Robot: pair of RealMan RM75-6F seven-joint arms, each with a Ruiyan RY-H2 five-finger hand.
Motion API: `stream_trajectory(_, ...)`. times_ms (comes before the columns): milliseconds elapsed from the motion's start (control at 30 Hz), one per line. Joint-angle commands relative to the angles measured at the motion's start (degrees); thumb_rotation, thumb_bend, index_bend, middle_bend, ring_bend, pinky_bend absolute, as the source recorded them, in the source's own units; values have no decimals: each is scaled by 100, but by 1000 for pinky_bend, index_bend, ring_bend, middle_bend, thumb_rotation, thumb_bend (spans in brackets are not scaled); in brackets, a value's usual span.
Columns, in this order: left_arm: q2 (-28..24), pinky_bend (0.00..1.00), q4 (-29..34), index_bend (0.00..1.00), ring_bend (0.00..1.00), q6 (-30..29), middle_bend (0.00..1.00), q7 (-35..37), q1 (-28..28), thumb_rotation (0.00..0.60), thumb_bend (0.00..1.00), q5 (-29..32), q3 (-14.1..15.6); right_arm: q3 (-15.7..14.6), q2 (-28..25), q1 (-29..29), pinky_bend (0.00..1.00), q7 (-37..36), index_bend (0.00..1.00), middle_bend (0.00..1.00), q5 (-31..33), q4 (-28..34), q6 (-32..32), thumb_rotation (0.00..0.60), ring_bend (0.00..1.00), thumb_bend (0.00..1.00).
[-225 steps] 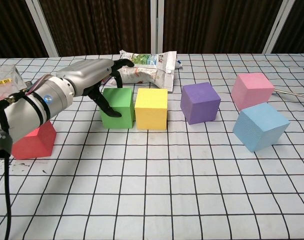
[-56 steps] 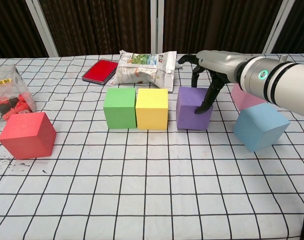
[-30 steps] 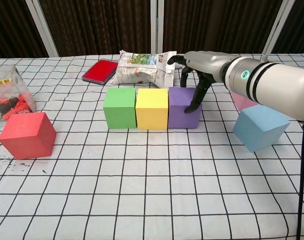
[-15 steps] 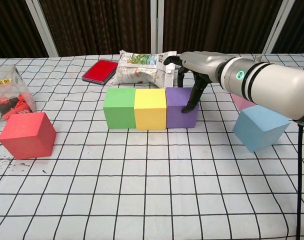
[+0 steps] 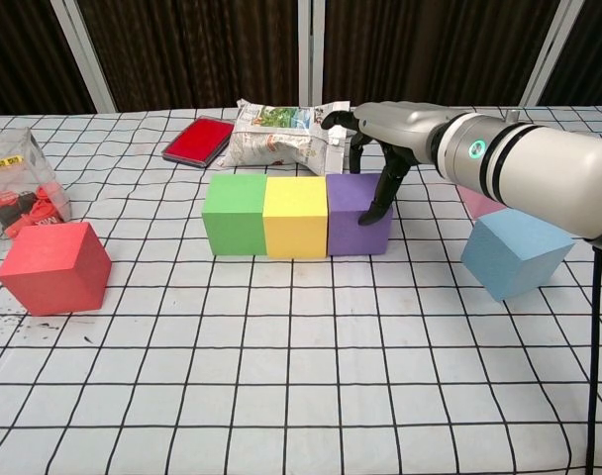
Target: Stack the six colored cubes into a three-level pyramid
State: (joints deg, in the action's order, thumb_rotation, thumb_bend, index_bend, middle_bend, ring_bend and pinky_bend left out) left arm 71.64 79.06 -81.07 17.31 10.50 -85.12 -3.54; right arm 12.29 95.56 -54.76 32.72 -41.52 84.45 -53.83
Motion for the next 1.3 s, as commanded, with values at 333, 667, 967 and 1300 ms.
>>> stream_trajectory(333, 9, 0, -34, 81, 0, 13, 143, 35, 0, 600, 0, 15, -11, -38, 36, -7, 0, 18, 0, 556, 37, -34, -29, 600, 95, 77)
stream_trajectory(667, 29, 0, -51, 81, 0, 26, 143, 23, 11, 600, 0, 24, -25, -39, 52, 29, 0, -56, 0, 553, -4, -16, -58, 600, 96, 78)
stream_trajectory(967, 29, 0, -43, 81, 0, 37, 143, 11, 21, 600, 0, 27, -34, -20, 38, 32, 0, -75, 0, 553, -38, -20, -72, 600, 96, 78)
stream_trajectory(1300, 31, 0, -53, 81, 0, 48, 143, 4, 26, 600, 0, 28, -33, -29, 56, 13, 0, -47, 0, 552, 0, -42, -33, 600, 95, 78)
